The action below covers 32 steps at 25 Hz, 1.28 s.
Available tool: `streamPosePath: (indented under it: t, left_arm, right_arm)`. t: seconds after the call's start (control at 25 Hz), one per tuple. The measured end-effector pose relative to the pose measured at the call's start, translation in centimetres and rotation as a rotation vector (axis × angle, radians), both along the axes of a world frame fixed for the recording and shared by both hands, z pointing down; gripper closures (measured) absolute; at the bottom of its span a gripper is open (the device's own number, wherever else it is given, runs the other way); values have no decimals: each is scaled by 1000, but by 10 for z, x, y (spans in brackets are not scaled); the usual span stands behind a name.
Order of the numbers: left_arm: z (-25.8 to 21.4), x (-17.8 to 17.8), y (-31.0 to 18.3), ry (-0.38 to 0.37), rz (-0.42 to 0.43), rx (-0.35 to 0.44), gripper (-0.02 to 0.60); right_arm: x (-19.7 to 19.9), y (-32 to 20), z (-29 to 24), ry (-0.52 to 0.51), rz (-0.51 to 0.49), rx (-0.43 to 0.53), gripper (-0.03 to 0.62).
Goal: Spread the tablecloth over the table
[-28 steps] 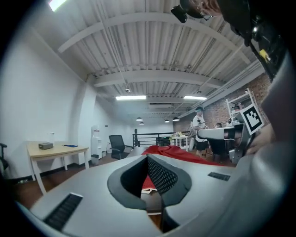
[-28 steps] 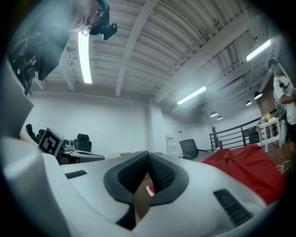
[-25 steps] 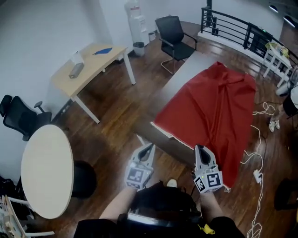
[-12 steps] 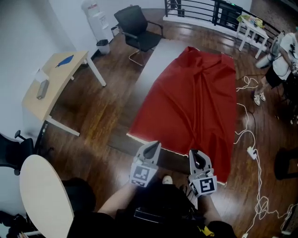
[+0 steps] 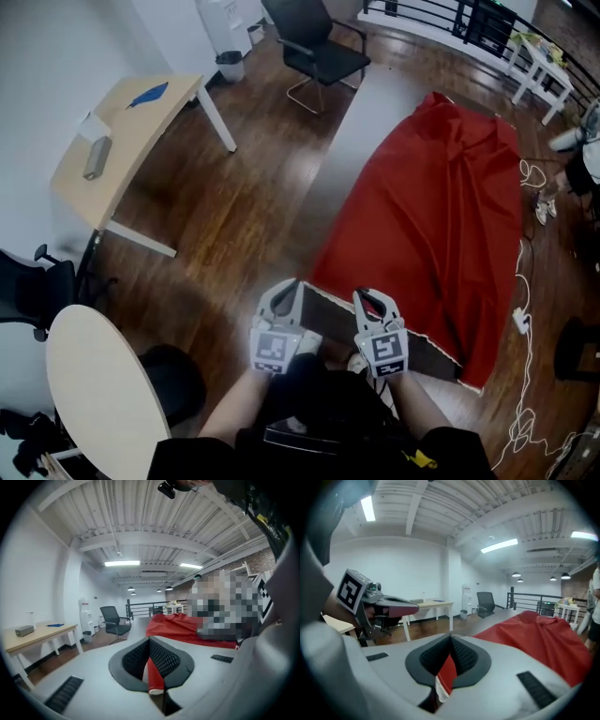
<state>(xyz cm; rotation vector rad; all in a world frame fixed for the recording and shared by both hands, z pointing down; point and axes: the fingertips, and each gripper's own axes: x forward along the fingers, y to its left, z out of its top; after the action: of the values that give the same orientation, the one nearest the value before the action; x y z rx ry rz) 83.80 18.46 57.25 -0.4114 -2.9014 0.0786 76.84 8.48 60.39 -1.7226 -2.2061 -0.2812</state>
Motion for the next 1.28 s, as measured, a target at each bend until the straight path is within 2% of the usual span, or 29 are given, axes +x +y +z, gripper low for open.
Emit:
streamPosePath:
  t: [0.04, 0.16, 0.32, 0.4, 0.48, 0.6, 0.68, 0.8, 0.96, 1.04, 1.12, 1.2, 1.28]
  left_arm:
    - [4, 15, 16, 9, -28, 9, 580]
    - [19, 58, 52, 43, -96, 55, 580]
    - [37, 103, 81, 107, -115, 68, 580]
    - [42, 118, 96, 128, -117, 76, 580]
    - [46, 124, 105, 145, -111, 94, 580]
    - [51, 113, 105, 166, -64, 96, 580]
    - [55, 100, 98, 176, -29, 93, 580]
    - [58, 77, 87, 179, 12, 98, 580]
    - [62, 28, 54, 183, 101, 108, 580]
    - [61, -9, 21, 179, 184, 95, 580]
    - [58, -48, -21, 177, 264, 95, 580]
    - [57, -81, -65, 184, 342, 98, 580]
    - [58, -107, -108, 209, 421, 92, 580]
  right_arm:
    - [9, 22, 14, 27, -11, 31, 581]
    - [35, 81, 65, 98, -14, 165, 443]
    - [41, 126, 121, 71, 85, 371, 342]
    - [38, 133, 135, 71, 140, 435, 339]
    - [36, 132, 154, 124, 176, 478, 348]
    - [33, 130, 174, 216, 188, 484, 435]
    - [27, 128, 174, 288, 170, 445, 577]
    - [15, 124, 152, 422, 160, 284, 580]
    - [-23, 95, 83, 477, 185, -20, 582]
    - [-63, 49, 52, 485, 289, -149, 582]
    - [-111, -19, 33, 511, 443, -277, 582]
    - [-151, -93, 28, 520, 591, -350, 582]
    - [-182, -166, 29, 510, 746, -378, 582]
